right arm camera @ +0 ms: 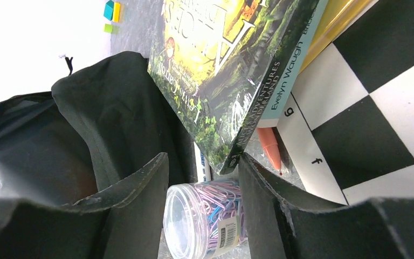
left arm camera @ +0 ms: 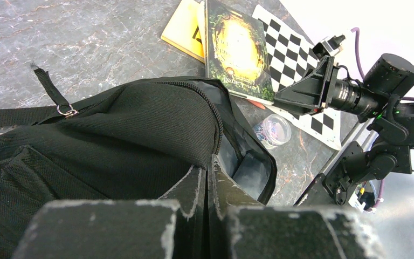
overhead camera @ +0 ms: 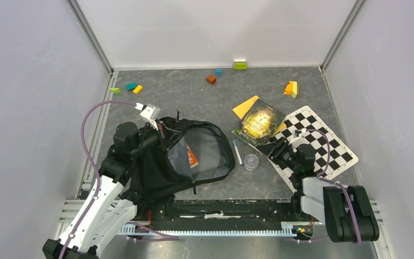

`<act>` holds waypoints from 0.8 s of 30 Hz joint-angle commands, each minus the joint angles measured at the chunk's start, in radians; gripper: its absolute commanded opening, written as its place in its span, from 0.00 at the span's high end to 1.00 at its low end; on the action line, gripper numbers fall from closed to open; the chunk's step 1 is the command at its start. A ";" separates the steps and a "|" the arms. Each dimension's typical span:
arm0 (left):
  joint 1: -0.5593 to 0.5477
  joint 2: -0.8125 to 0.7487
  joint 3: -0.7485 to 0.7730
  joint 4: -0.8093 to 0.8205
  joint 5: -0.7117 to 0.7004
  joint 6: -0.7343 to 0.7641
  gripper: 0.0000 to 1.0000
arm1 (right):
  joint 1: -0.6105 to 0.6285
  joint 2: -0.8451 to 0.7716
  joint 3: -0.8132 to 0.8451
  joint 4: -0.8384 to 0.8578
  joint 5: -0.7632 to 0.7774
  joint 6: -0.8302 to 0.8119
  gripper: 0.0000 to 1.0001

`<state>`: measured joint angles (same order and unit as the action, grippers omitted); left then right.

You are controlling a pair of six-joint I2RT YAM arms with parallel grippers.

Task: Pack the student bag
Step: Pick up the book from the center of the board.

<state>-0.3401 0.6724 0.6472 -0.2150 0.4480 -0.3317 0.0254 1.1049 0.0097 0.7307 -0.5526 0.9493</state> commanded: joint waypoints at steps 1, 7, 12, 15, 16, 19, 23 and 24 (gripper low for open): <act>-0.001 -0.006 0.018 0.060 0.009 0.019 0.98 | 0.014 0.021 -0.072 0.107 0.001 0.041 0.45; -0.001 0.000 0.019 0.060 0.008 0.019 0.98 | 0.049 0.085 -0.076 0.172 0.027 0.059 0.45; -0.001 -0.001 0.021 0.056 0.001 0.022 0.98 | 0.076 0.164 -0.083 0.290 0.047 0.095 0.45; -0.002 0.001 0.022 0.054 0.000 0.024 0.98 | 0.080 0.212 -0.080 0.345 0.051 0.106 0.45; -0.001 0.001 0.022 0.054 0.000 0.025 0.98 | 0.082 0.231 -0.080 0.368 0.051 0.110 0.44; -0.001 0.001 0.022 0.052 -0.003 0.027 0.98 | 0.081 0.282 -0.076 0.446 0.051 0.132 0.43; -0.002 0.004 0.024 0.051 -0.006 0.029 0.98 | 0.083 0.349 -0.069 0.546 0.058 0.165 0.43; -0.002 0.005 0.023 0.050 -0.008 0.029 0.98 | 0.085 0.364 -0.068 0.570 0.063 0.177 0.44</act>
<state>-0.3401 0.6792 0.6476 -0.2150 0.4473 -0.3313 0.1036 1.4250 0.0090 1.1053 -0.5129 1.0813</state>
